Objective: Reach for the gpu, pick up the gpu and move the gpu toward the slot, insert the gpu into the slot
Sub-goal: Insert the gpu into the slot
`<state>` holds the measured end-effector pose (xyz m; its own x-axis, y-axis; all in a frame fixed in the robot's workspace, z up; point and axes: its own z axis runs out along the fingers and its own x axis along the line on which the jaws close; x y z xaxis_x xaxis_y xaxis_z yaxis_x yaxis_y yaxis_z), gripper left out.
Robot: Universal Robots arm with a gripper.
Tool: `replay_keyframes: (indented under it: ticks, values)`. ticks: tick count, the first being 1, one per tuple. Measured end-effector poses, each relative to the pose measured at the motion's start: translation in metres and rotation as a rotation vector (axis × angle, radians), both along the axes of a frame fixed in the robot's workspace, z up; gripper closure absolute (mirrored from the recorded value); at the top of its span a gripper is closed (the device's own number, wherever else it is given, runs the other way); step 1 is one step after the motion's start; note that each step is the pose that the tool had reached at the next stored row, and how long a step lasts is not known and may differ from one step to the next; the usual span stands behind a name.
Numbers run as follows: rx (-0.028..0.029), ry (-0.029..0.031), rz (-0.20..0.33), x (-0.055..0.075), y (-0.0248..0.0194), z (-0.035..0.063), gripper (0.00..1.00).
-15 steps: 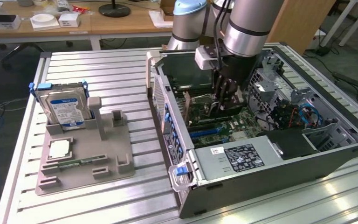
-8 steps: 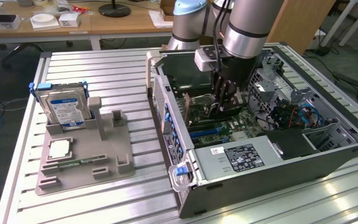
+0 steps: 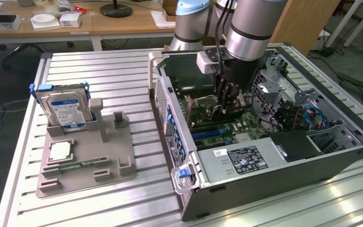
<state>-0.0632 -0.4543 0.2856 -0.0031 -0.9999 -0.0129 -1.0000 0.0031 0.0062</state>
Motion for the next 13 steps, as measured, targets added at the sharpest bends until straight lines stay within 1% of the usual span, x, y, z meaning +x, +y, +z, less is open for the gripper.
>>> replay_keyframes:
  ticks: [13]
  values:
    - [-0.0001,0.0,0.0,-0.0016,0.0,-0.0072,0.74]
